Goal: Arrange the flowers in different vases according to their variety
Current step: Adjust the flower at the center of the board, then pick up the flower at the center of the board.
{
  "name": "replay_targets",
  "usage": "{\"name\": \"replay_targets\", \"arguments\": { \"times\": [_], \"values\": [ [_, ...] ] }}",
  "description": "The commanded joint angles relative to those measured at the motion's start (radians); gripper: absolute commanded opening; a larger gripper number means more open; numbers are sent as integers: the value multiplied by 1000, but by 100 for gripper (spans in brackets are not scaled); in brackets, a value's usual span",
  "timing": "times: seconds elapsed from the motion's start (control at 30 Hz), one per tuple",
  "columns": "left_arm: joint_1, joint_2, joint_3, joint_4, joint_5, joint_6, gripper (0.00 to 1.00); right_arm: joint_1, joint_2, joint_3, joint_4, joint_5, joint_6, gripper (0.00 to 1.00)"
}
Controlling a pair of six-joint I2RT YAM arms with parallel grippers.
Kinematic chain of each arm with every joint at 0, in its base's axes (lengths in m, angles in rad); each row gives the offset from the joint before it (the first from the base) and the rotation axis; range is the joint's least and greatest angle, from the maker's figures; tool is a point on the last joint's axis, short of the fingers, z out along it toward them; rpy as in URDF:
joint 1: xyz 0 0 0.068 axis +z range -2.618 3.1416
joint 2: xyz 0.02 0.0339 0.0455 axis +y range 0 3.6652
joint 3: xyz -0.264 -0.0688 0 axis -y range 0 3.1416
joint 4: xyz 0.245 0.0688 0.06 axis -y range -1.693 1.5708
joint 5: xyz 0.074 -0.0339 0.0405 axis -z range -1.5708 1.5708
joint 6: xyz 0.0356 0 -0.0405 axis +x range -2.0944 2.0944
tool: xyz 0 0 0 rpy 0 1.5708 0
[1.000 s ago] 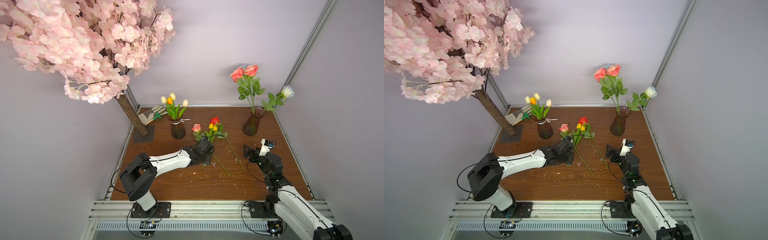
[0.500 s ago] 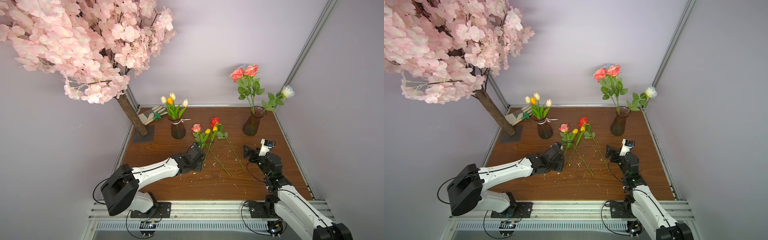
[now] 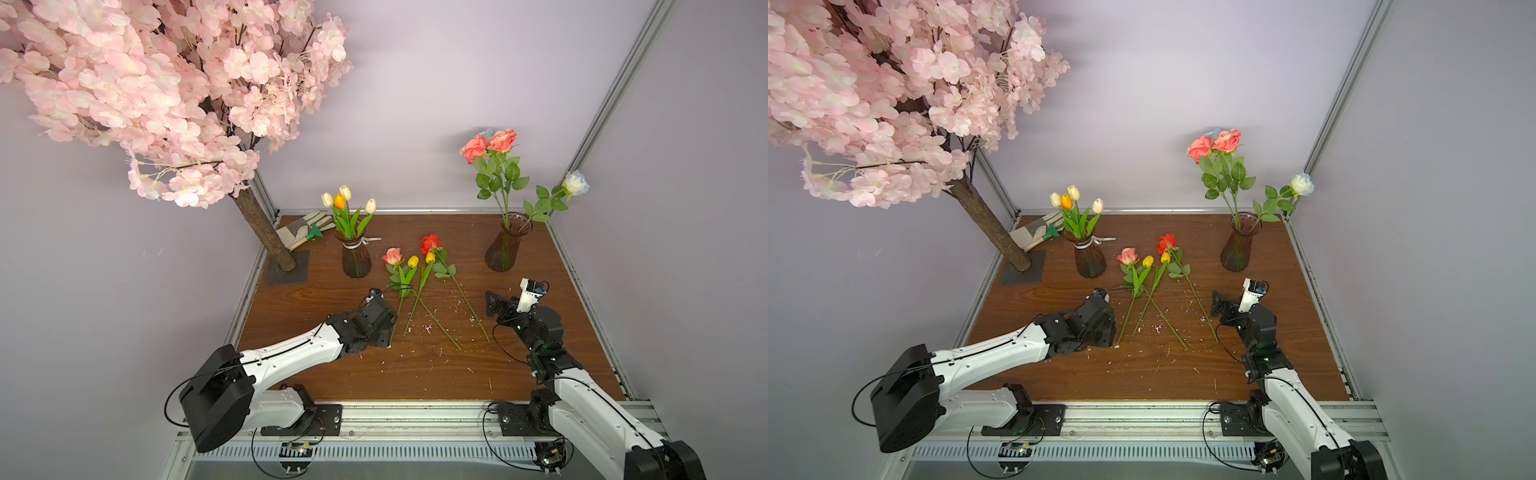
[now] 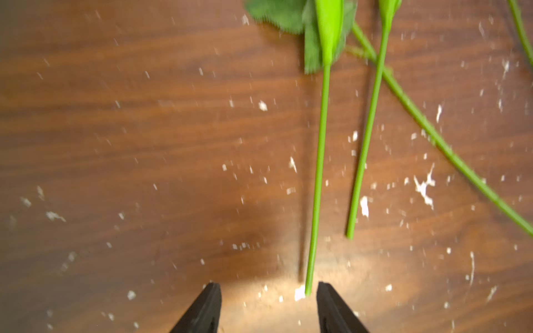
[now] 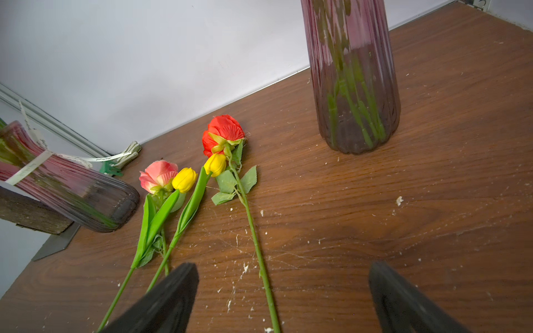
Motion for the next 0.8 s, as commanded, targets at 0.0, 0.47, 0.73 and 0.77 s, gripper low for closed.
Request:
{"name": "replay_targets", "arguments": {
  "times": [0.0, 0.47, 0.73, 0.77],
  "values": [
    [37, 69, 90, -26, 17, 96, 61, 5, -5, 18, 31, 8, 5, 100],
    [94, 485, 479, -181, 49, 283, 55, 6, -5, 25, 15, 5, -1, 100],
    [122, 602, 535, -179, 138, 330, 41, 5, 12, 33, 16, -8, 0, 100],
    [122, 615, 542, -180, 144, 334, 40, 5, 12, 33, 17, -9, 0, 100]
  ]
}}
